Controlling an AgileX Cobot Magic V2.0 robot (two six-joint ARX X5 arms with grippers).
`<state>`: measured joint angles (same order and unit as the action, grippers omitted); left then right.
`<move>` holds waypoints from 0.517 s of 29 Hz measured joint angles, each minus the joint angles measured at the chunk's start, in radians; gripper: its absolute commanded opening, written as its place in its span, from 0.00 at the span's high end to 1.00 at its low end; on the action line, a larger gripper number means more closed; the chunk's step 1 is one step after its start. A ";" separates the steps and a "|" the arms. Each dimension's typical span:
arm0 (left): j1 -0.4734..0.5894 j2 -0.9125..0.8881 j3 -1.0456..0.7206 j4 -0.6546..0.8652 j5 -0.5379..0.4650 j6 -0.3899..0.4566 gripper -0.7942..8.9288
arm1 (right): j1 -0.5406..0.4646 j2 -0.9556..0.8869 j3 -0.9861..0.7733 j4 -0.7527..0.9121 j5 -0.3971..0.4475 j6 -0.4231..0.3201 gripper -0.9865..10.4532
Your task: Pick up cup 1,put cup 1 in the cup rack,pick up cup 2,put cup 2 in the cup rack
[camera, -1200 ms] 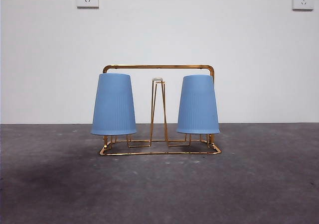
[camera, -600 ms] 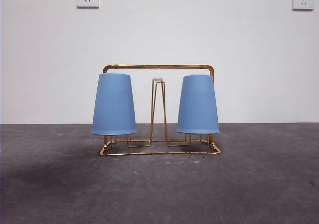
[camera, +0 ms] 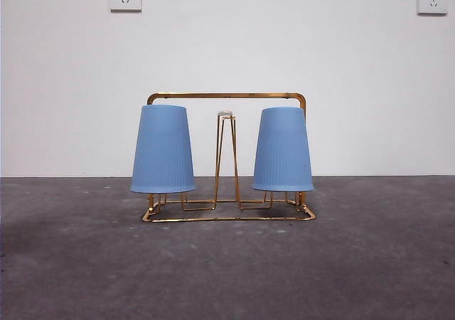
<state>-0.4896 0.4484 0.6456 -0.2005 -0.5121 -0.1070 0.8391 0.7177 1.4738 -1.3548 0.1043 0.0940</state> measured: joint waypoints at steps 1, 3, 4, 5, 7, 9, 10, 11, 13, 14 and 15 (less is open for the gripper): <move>0.047 -0.034 -0.057 0.093 0.095 0.047 0.92 | 0.000 0.000 0.000 0.000 0.000 0.000 0.91; 0.119 -0.093 -0.158 0.240 0.270 0.128 0.92 | 0.000 0.000 0.000 0.000 0.000 0.000 0.91; 0.150 -0.122 -0.204 0.293 0.355 0.166 0.92 | 0.000 0.000 0.000 0.000 0.000 0.000 0.91; 0.178 -0.150 -0.244 0.318 0.428 0.199 0.92 | 0.000 0.000 0.000 0.000 0.000 0.000 0.91; 0.227 -0.192 -0.304 0.317 0.535 0.240 0.92 | 0.000 0.000 0.000 0.000 0.000 0.000 0.91; 0.272 -0.216 -0.352 0.298 0.588 0.261 0.92 | 0.000 0.000 0.000 0.000 0.000 0.000 0.91; 0.293 -0.225 -0.375 0.280 0.594 0.266 0.92 | 0.000 0.000 0.000 0.000 0.000 0.000 0.91; 0.313 -0.233 -0.393 0.264 0.595 0.270 0.92 | 0.000 0.000 0.000 0.000 0.000 0.000 0.91; 0.344 -0.245 -0.421 0.241 0.595 0.272 0.92 | 0.000 0.000 0.000 0.000 0.000 0.000 0.91; 0.359 -0.253 -0.433 0.227 0.595 0.272 0.92 | 0.000 0.000 0.000 0.000 0.000 0.000 0.91; 0.370 -0.261 -0.441 0.214 0.595 0.272 0.92 | 0.000 0.000 0.000 0.000 0.000 0.000 0.91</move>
<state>-0.1192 0.1875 0.2047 0.0132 0.0826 0.1654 0.8391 0.7177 1.4738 -1.3548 0.1043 0.0940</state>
